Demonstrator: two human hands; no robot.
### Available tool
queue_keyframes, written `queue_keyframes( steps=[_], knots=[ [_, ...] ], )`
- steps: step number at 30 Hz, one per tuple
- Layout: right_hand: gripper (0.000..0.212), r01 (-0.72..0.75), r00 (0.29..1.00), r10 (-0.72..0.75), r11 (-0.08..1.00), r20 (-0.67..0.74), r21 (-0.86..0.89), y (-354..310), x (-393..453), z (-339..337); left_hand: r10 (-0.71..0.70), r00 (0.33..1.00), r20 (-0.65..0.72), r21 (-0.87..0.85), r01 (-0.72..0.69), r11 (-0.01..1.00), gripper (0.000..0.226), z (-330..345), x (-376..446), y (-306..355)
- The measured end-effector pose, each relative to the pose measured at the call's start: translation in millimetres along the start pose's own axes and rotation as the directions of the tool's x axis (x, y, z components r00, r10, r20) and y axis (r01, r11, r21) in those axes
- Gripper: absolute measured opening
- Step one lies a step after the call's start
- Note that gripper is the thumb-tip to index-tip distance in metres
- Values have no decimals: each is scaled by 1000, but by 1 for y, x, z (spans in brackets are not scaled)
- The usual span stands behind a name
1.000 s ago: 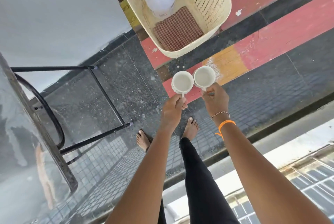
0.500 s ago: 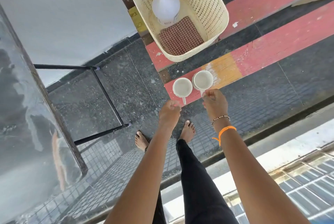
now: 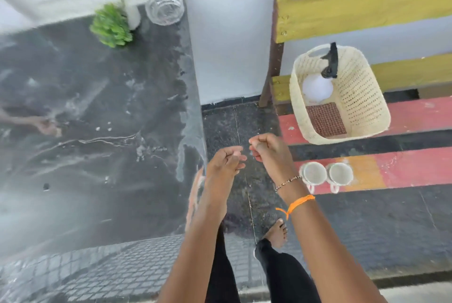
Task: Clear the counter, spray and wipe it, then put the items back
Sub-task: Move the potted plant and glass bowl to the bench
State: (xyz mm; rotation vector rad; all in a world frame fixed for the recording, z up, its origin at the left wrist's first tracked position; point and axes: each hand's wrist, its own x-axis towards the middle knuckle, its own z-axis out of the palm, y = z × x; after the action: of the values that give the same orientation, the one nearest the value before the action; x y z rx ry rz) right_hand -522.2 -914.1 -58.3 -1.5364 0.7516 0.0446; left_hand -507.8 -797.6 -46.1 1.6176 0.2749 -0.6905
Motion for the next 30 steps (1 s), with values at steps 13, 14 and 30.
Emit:
queue_keyframes(
  steps=[13, 14, 30],
  knots=[
    [19, 294, 953, -265, 928, 148, -230, -122, 83, 201, 42, 951, -307, -137, -88, 987, 19, -187, 113, 109],
    [22, 325, 945, -302, 906, 123, -273, -130, 96, 212, 22, 954, -298, -153, -71, 986, 23, -195, 130, 117],
    [58, 298, 912, -390, 428, 122, -853, -174, 222, 259, 20, 917, -397, -312, -156, 937, 20, -237, 267, 192]
  ],
)
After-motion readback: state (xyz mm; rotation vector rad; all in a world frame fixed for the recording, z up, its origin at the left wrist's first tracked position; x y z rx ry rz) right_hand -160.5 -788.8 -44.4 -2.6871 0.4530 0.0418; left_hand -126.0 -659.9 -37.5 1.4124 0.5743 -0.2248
